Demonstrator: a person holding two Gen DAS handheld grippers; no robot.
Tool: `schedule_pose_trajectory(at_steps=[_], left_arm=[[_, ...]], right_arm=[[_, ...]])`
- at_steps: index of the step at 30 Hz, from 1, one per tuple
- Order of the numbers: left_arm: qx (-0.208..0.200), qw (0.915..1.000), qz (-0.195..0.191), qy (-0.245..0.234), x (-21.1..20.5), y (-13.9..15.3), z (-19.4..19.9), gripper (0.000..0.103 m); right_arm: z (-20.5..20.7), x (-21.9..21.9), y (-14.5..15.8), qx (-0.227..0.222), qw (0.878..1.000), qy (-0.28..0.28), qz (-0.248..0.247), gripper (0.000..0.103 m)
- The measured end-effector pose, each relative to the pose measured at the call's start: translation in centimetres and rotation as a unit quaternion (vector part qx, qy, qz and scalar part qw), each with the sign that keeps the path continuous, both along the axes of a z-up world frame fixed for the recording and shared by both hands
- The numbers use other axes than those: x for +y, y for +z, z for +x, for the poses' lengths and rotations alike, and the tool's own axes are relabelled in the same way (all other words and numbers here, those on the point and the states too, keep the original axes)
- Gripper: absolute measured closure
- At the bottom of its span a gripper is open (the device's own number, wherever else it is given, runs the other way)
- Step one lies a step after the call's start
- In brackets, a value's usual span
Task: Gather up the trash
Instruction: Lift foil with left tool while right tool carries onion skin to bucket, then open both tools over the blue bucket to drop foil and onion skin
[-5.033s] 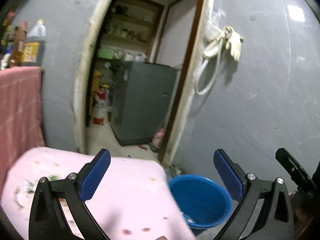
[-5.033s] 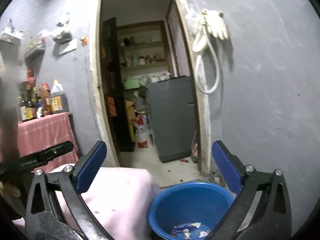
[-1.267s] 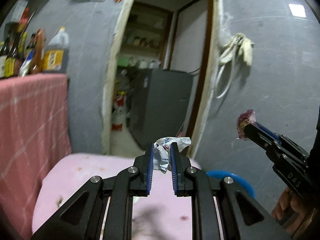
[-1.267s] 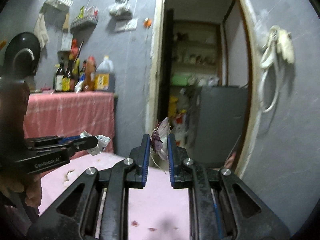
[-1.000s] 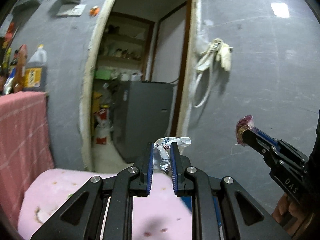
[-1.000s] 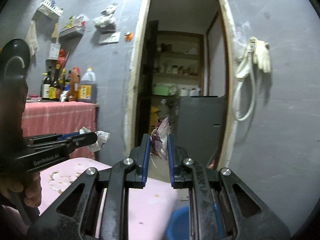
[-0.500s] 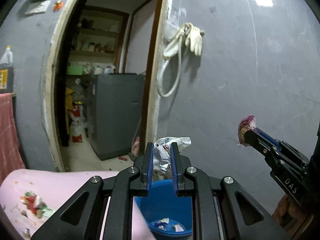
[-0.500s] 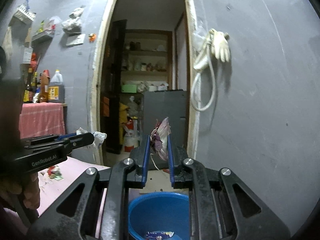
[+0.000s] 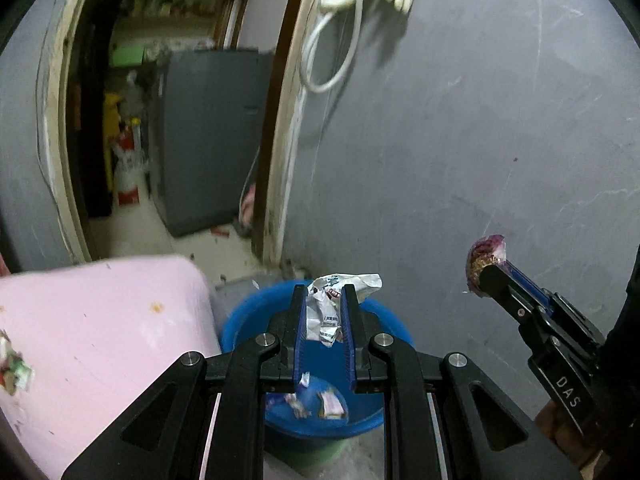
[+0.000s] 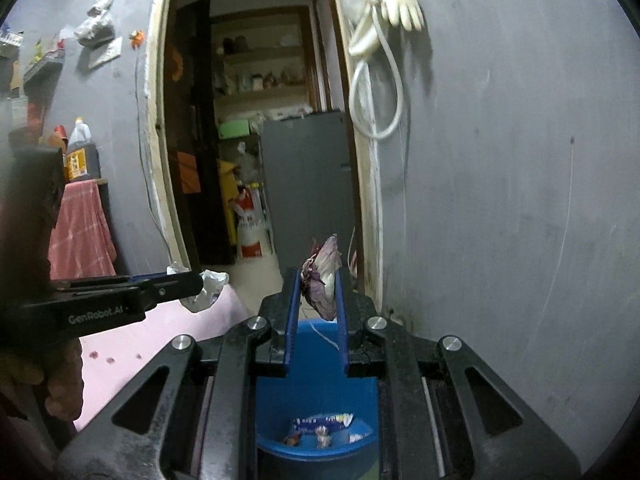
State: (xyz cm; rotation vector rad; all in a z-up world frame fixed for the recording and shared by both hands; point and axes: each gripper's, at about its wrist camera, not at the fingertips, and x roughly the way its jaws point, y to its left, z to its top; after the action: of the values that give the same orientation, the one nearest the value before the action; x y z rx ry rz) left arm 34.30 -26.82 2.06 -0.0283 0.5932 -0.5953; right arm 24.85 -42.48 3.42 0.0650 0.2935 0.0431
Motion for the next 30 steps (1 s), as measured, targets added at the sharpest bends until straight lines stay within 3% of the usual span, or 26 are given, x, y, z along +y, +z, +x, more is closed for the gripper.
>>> schedule_pose_trajectory(at_steps=[6,20,25,30], left_arm=[[0.054,0.9982,0.026,0.003,-1.1,-2.7,2.1,0.090],[0.128,0.9904,0.052,0.012,-1.5,-6.9,4.7,0.083],[0.142,0.9885,0.049,0.019,-0.9,-7.4,4.8,0.075],[0.136,0.9896,0.040,0.028,0.5,-6.5,4.1,0.073]], right_arm=[[1.7,-1.0,-2.6,0.050,0.998,-0.002,0.024,0.086],[4.6,-1.1,-6.2,0.132,0.990,0.002,0.047,0.085],[5.2,-0.9,-6.5,0.146,0.988,0.007,0.050,0.085],[4.6,-0.3,-5.4,0.133,0.990,0.006,0.044,0.084]])
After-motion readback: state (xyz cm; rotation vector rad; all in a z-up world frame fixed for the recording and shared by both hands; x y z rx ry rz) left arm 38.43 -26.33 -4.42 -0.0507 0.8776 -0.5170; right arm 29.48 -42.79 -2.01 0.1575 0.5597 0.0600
